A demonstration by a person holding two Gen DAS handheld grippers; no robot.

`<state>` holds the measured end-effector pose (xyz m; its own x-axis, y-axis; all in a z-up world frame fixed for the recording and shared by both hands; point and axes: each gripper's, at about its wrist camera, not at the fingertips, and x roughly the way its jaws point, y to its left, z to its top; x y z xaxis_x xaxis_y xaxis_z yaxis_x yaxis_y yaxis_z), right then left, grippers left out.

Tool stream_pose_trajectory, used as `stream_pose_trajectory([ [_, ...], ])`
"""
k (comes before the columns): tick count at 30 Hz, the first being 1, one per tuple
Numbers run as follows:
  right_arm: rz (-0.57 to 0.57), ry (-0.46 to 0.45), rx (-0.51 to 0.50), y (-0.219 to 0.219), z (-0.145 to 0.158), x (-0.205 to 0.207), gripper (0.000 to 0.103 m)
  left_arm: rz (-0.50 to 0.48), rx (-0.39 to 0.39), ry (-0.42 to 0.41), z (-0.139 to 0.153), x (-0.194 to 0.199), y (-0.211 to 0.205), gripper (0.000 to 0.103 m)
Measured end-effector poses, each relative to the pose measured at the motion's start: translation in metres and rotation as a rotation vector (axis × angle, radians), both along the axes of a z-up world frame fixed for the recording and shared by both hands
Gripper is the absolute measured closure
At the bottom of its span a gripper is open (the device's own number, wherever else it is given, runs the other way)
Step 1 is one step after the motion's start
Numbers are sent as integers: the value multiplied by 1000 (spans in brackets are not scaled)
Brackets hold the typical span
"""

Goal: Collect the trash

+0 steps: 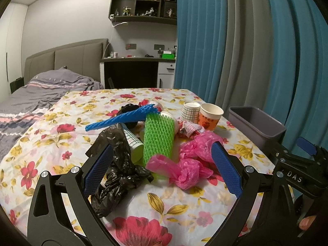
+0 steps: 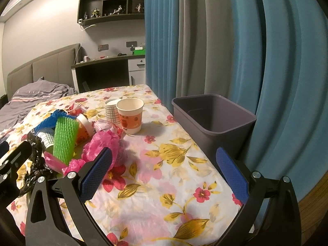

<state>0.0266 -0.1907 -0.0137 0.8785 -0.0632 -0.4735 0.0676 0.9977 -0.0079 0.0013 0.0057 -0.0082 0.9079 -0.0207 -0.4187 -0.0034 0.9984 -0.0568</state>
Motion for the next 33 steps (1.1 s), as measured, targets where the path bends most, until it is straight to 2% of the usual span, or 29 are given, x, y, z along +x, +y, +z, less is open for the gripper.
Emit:
stream_pose_trajectory([
  [33,7,-19,5,0,3,-2,5,-1,-5,1,-1,0,-3,8],
])
